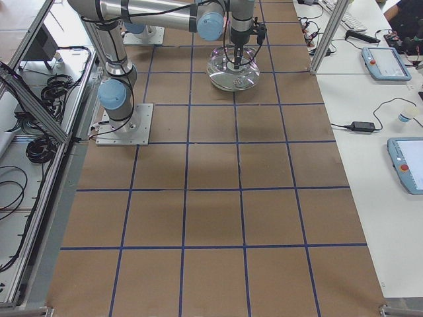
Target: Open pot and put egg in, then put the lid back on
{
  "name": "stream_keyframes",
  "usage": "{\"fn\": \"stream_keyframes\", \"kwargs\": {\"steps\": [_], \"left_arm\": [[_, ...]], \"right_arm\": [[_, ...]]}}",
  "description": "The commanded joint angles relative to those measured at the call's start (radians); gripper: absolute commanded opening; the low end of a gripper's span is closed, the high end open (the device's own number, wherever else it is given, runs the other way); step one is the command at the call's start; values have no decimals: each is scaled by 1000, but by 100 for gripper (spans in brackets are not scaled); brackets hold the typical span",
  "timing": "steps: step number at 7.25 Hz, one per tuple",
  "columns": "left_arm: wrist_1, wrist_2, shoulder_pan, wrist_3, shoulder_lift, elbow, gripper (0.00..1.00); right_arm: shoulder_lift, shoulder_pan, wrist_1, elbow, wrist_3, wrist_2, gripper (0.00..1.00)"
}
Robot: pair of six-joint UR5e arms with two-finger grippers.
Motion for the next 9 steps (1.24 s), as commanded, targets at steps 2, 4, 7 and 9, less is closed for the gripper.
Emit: {"fn": "stream_keyframes", "kwargs": {"steps": [2, 4, 7, 9], "left_arm": [[18, 19, -13, 8, 16, -47, 100], [-48, 56, 6, 63, 14, -10, 100], [-41, 23, 4, 62, 19, -17, 100], [-42, 31, 3, 62, 33, -31, 100]], "right_arm": [[-2, 2, -1, 0, -1, 3, 23], [0, 2, 1, 0, -1, 4, 23], [0, 3, -1, 0, -1, 10, 23], [0, 5, -1, 0, -1, 12, 22]]}}
